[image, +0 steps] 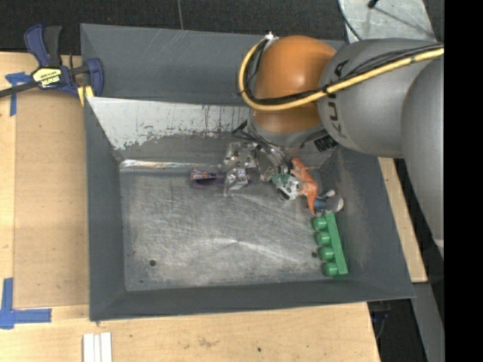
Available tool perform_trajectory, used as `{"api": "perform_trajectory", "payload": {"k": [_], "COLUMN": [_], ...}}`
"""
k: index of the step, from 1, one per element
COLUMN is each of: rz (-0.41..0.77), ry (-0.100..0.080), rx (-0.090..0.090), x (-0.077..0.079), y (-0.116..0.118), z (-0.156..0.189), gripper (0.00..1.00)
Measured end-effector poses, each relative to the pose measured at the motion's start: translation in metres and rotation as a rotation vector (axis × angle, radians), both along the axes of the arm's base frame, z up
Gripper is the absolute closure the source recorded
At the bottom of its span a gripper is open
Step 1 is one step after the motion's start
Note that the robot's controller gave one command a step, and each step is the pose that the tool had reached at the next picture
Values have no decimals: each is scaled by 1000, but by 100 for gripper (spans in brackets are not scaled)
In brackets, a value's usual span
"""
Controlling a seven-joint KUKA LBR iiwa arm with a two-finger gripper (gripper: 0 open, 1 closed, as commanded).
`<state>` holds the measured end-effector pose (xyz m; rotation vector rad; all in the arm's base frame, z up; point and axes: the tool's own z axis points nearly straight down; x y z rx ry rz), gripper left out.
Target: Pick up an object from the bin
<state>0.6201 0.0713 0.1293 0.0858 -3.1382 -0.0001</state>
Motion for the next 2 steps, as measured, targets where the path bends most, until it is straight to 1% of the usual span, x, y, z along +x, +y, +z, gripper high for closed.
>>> {"api": "perform_trajectory", "payload": {"k": [1, 2], "rz": [27, 7], "ry": [-2, -6], "rx": [0, 0], "x": [-4, -6], "y": [4, 45], "z": [68, 118], "gripper": [100, 100]}}
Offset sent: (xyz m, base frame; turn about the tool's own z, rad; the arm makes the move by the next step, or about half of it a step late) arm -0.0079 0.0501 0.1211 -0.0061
